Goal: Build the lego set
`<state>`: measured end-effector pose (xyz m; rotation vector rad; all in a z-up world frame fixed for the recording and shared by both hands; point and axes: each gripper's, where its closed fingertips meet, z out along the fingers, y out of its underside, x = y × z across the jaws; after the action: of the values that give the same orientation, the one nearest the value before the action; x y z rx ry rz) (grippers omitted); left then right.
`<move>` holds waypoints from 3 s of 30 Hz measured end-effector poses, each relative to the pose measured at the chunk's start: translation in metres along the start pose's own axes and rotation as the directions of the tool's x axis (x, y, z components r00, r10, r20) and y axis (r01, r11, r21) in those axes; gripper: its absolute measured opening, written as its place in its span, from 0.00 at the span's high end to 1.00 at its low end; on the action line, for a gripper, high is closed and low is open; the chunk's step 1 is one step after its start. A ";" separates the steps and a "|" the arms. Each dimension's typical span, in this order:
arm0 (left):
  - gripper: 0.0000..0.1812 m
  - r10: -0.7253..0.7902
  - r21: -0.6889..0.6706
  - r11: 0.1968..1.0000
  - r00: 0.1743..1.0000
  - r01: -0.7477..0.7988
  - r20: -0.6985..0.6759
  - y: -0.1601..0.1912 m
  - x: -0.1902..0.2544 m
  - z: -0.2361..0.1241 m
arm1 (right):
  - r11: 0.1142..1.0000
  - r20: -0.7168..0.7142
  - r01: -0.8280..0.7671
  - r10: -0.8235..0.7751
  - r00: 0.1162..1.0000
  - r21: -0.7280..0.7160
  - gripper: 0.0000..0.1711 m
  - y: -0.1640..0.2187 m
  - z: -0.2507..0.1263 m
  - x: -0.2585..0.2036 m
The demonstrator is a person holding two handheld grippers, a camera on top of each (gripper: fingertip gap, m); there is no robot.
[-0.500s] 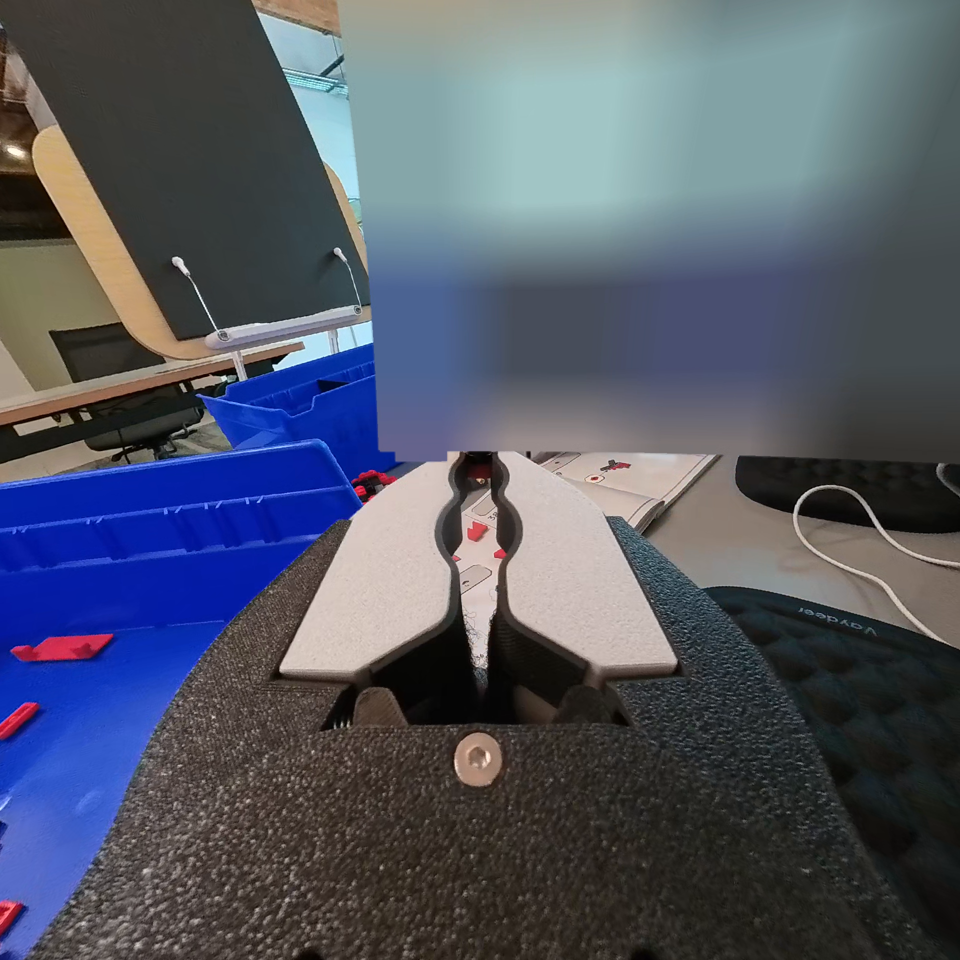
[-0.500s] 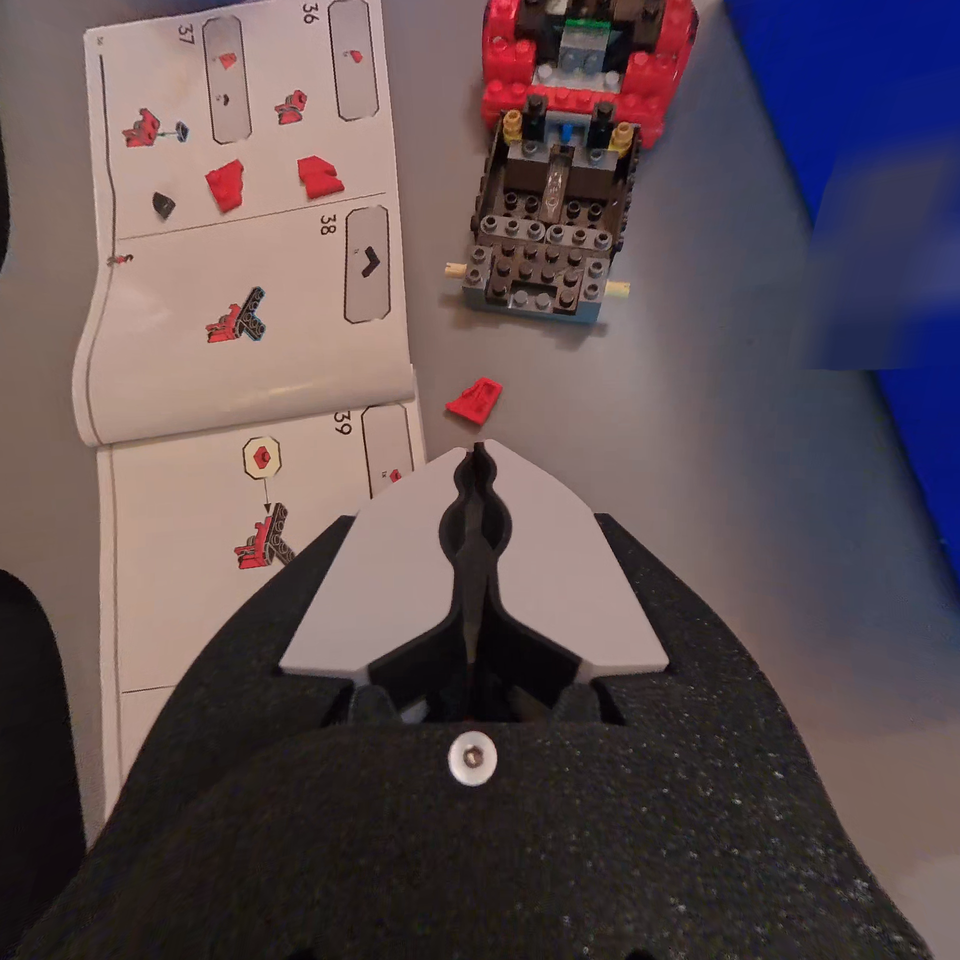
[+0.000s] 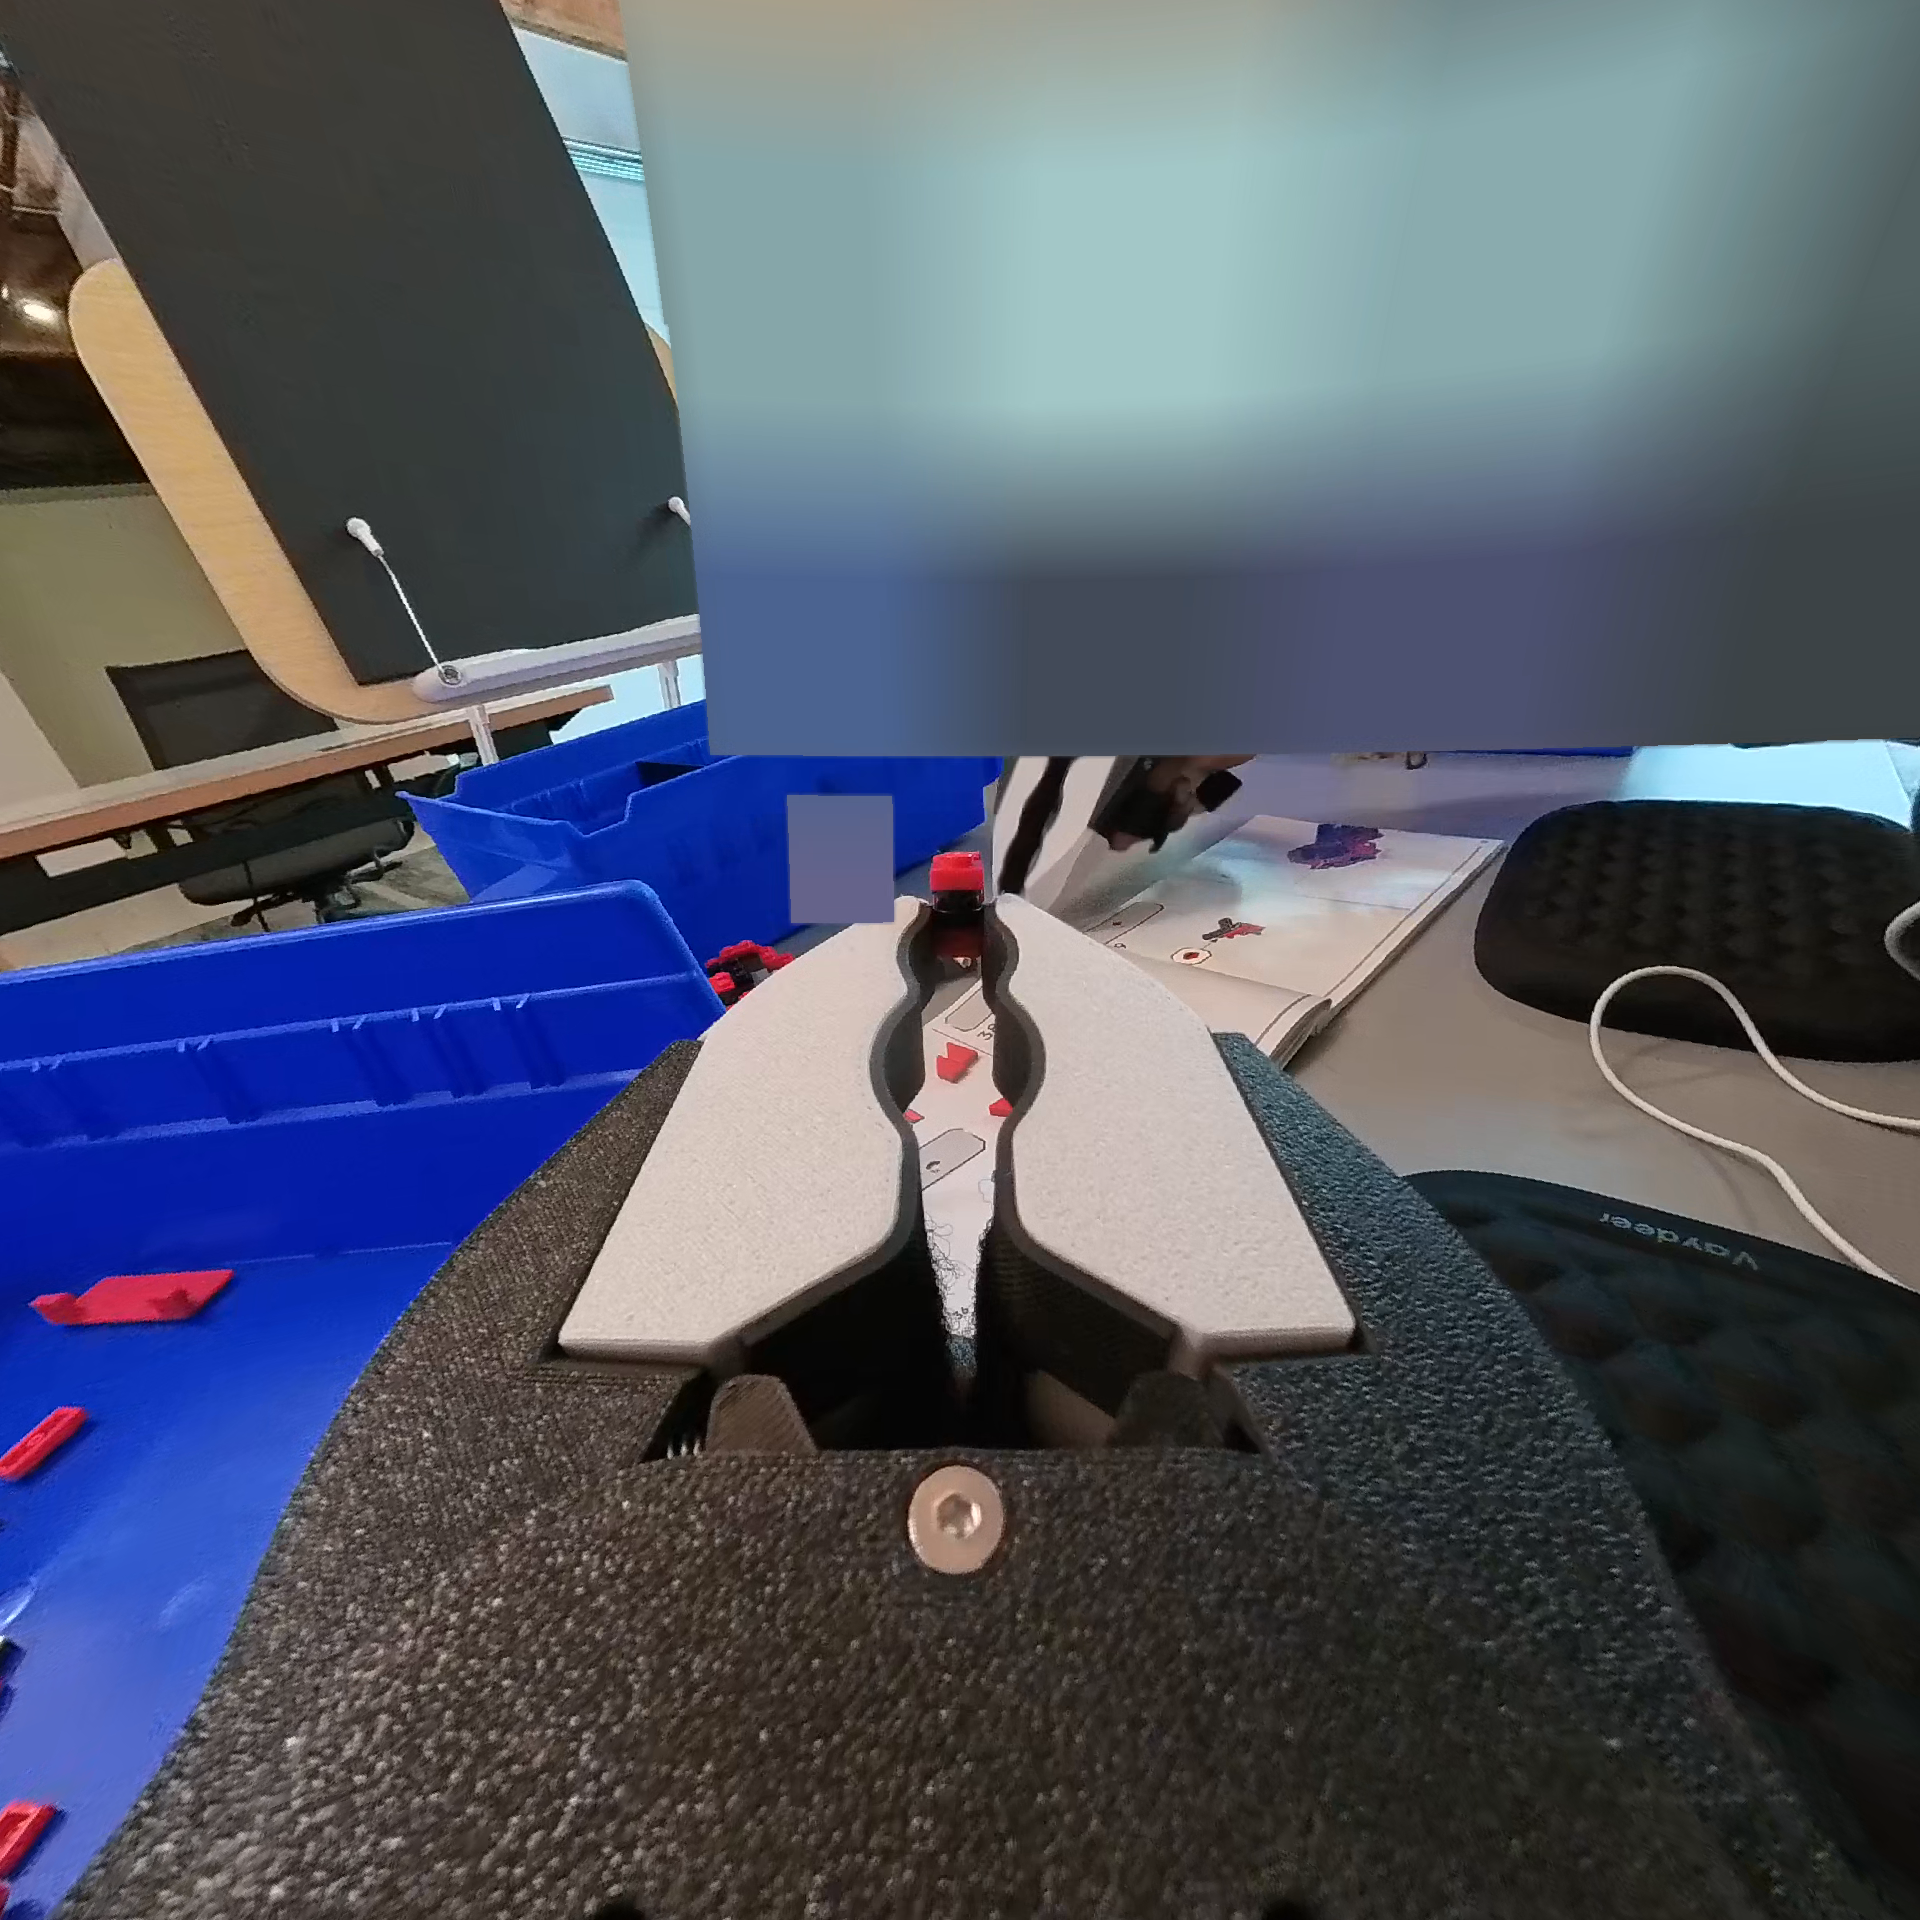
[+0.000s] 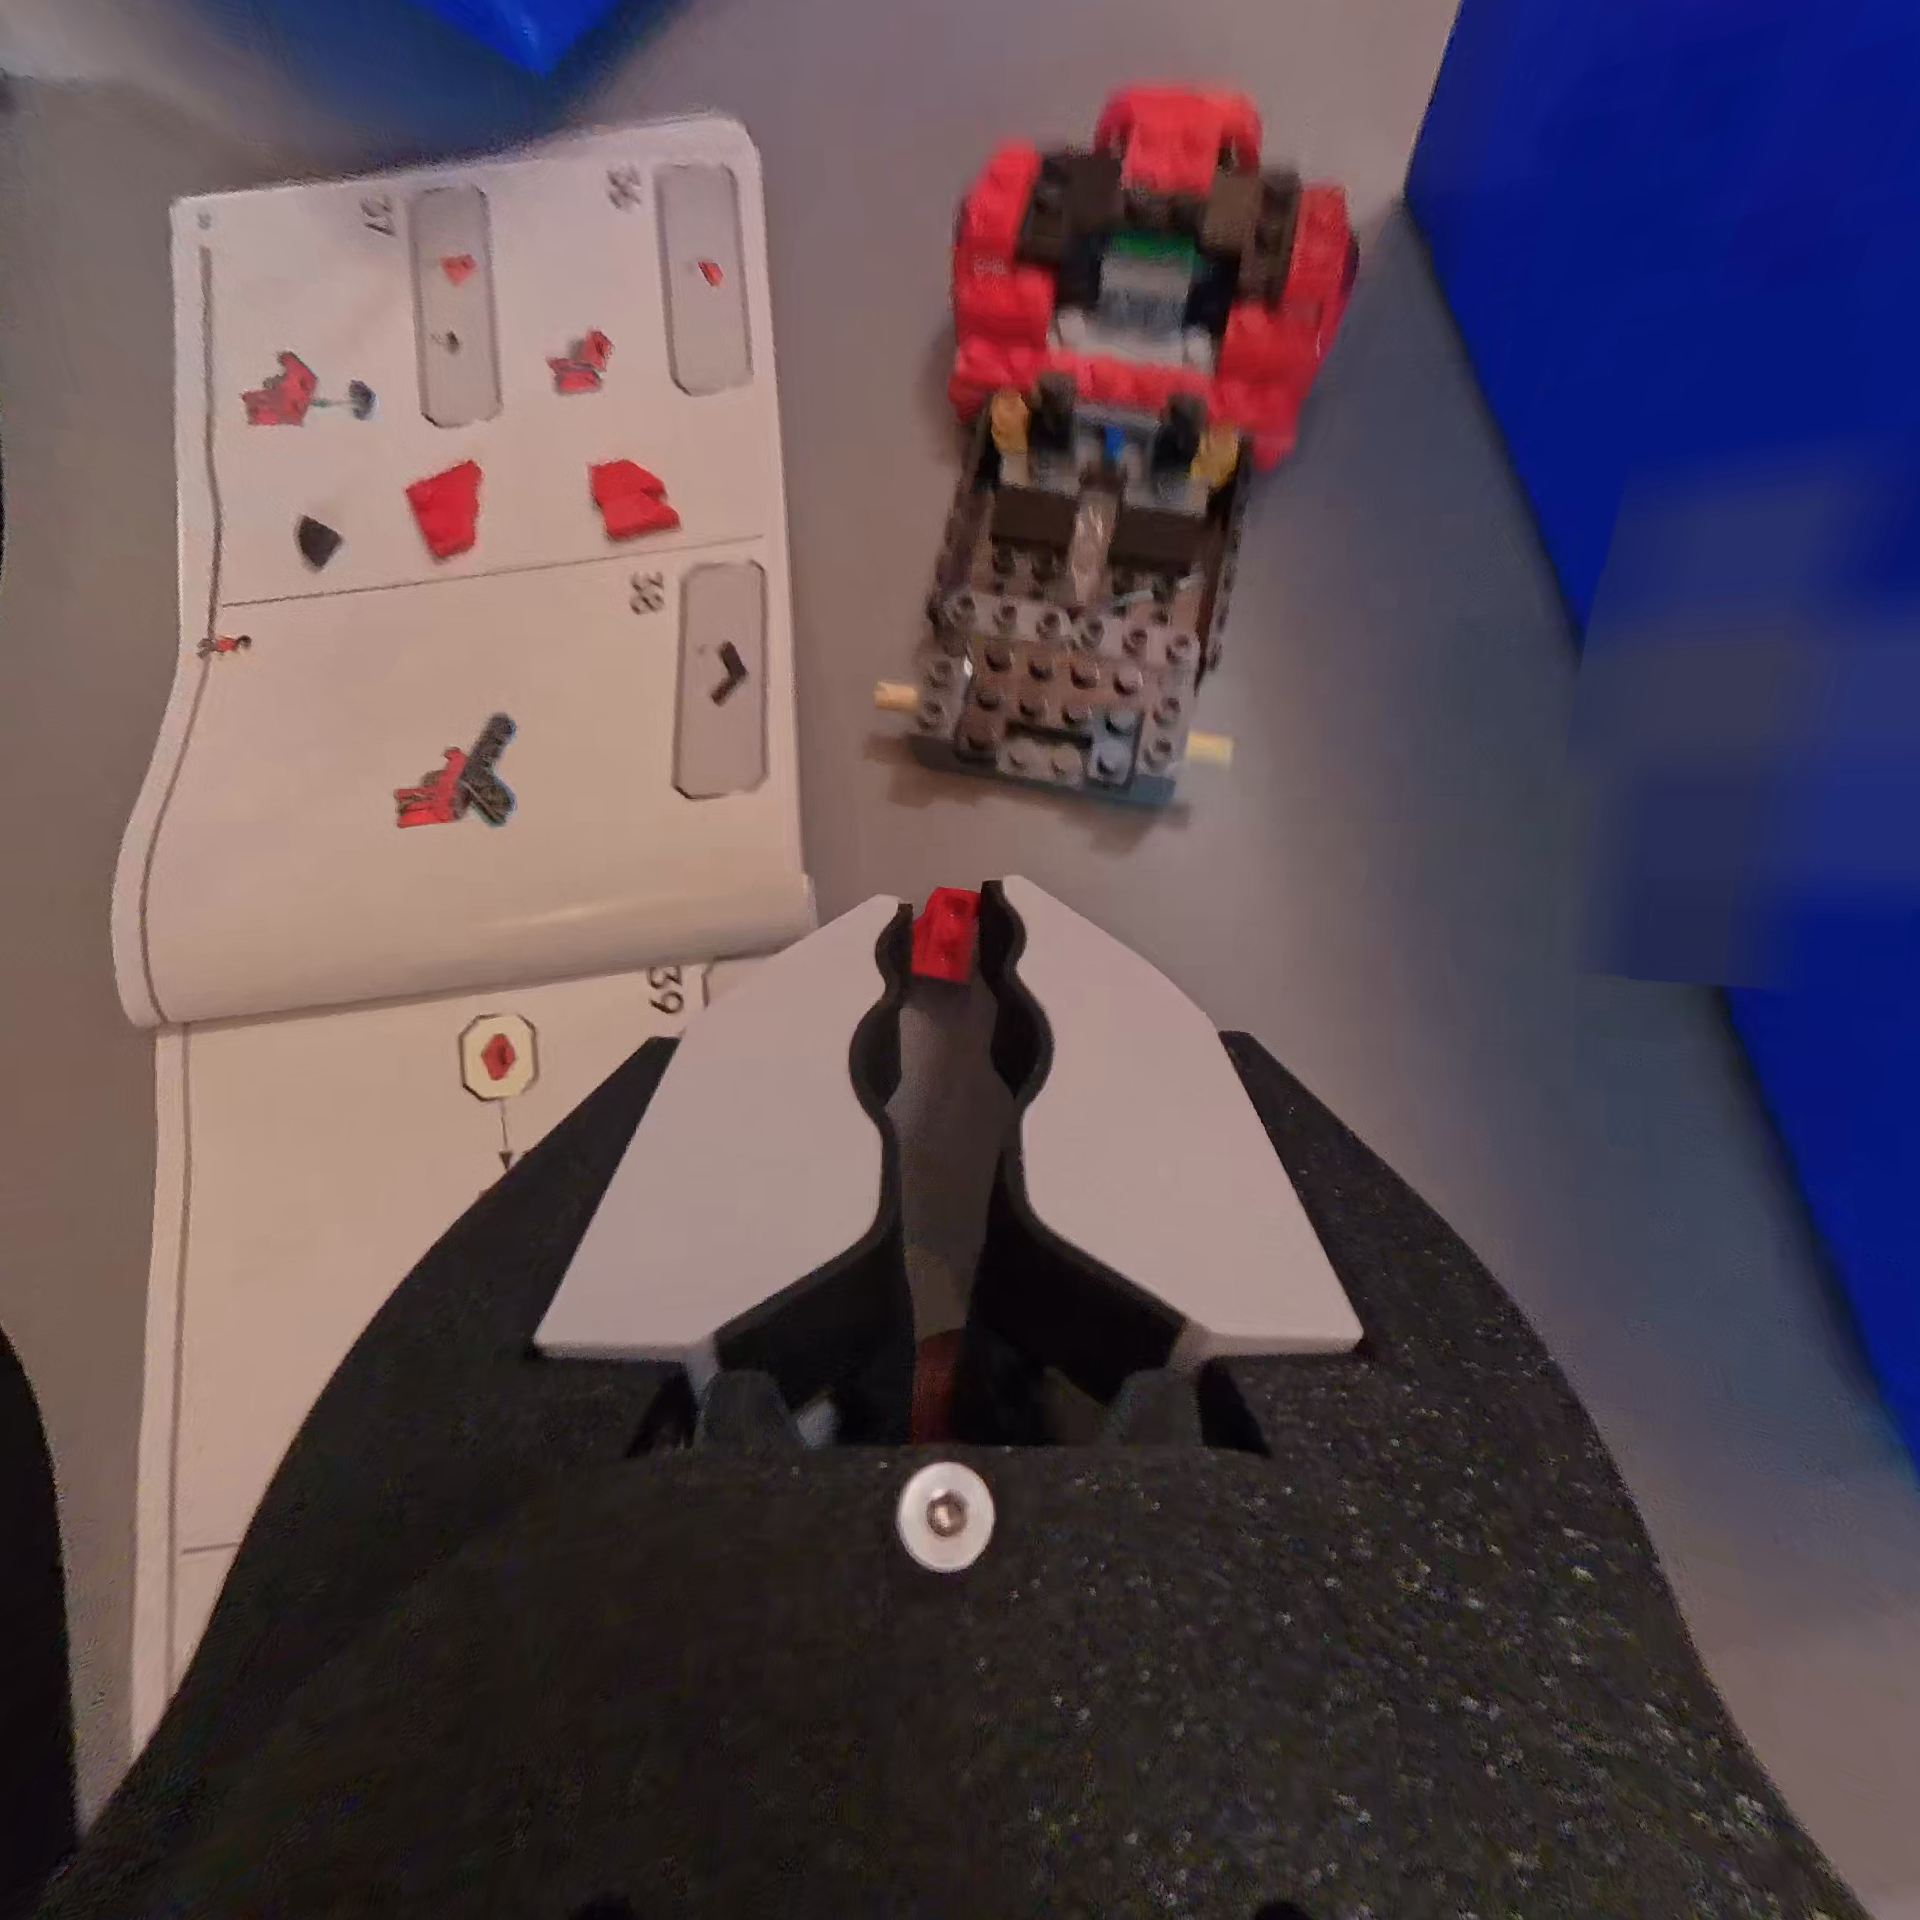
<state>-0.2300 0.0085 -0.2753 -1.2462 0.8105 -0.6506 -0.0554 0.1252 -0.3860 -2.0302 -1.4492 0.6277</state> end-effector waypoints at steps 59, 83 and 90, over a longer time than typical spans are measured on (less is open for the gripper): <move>0.96 0.010 -0.009 1.000 1.000 -0.010 0.006 0.001 0.000 0.000 | 0.939 0.131 0.309 -0.329 0.935 0.152 0.85 -0.062 -0.011 -0.118; 0.96 0.013 -0.015 1.000 1.000 -0.013 -0.003 0.002 0.001 0.001 | 0.985 0.150 0.173 -0.172 0.974 0.005 0.95 -0.059 0.039 -0.097; 0.96 0.009 -0.013 1.000 1.000 -0.009 0.000 0.002 0.001 0.001 | 0.971 0.233 0.213 -0.183 0.955 -0.107 0.89 -0.053 0.060 -0.102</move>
<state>-0.2291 0.0086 -0.2770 -1.2534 0.8213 -0.6389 -0.1627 0.0519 -0.3882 -1.9257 -1.8437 0.7078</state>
